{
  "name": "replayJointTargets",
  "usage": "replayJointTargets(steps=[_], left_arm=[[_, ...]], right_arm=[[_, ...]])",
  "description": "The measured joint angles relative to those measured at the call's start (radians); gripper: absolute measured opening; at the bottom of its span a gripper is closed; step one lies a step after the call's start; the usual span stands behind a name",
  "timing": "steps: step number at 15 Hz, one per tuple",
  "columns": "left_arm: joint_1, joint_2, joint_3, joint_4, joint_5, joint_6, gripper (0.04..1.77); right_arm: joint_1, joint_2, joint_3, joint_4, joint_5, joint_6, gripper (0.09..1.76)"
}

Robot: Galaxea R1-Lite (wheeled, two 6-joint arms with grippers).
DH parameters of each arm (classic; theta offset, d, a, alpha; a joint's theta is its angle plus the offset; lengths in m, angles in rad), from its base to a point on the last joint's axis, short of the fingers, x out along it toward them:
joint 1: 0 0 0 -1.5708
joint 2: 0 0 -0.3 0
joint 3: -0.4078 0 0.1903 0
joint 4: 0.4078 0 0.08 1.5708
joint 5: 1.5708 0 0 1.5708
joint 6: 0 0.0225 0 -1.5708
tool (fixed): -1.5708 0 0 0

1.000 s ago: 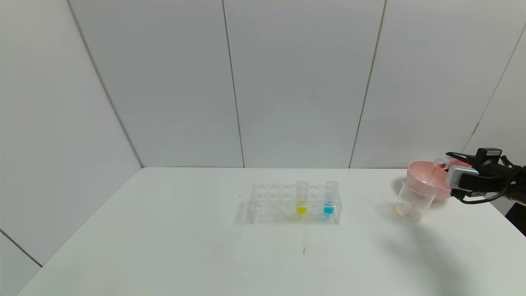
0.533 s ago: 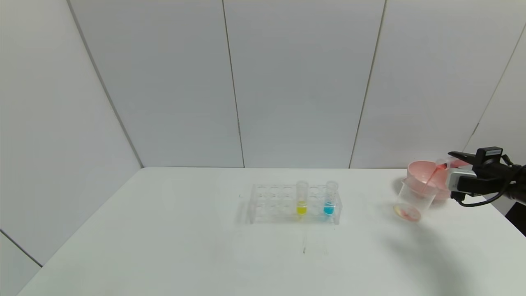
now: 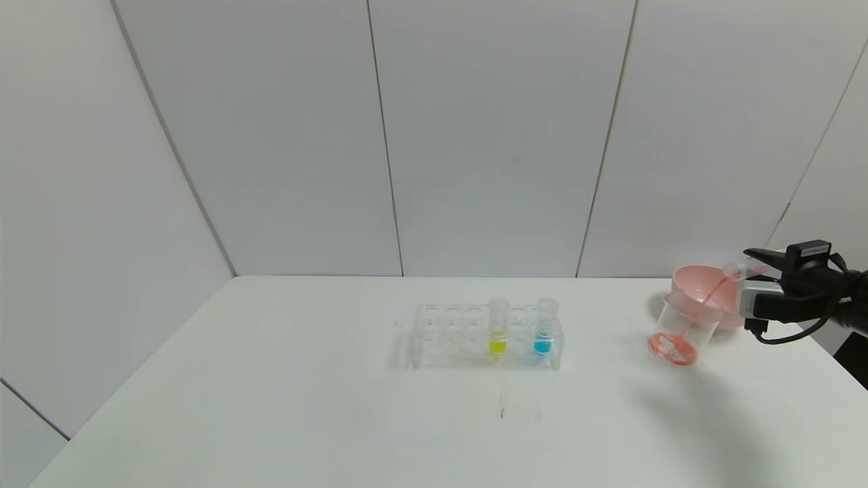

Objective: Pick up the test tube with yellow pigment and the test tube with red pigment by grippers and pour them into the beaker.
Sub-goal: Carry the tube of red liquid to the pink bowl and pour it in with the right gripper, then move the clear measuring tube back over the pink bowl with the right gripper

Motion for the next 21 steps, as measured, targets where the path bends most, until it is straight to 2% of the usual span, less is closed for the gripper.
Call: replayJointTargets(steps=[3,10,12,14,18,21], left_arm=[[0.0,0.0,0.0,0.0,0.0,0.0,1.76],[0.0,0.0,0.0,0.0,0.0,0.0,1.76],[0.0,0.0,0.0,0.0,0.0,0.0,1.76],[0.0,0.0,0.0,0.0,0.0,0.0,1.76],[0.0,0.0,0.0,0.0,0.0,0.0,1.76],[0.0,0.0,0.0,0.0,0.0,0.0,1.76]], right_arm=[[0.001,-0.002,-0.003,-0.007,-0.059,-0.044,0.52],[0.001,-0.003,-0.018,-0.007,-0.062,-0.051,0.52],[0.006,-0.002,-0.037,-0.001,-0.063,-0.012,0.52],[0.024,0.002,-0.093,0.01,-0.067,0.15,0.52],[0.091,0.023,-0.243,0.089,-0.138,0.791,0.52],[0.103,0.044,-0.281,0.117,-0.164,1.216,0.52]])
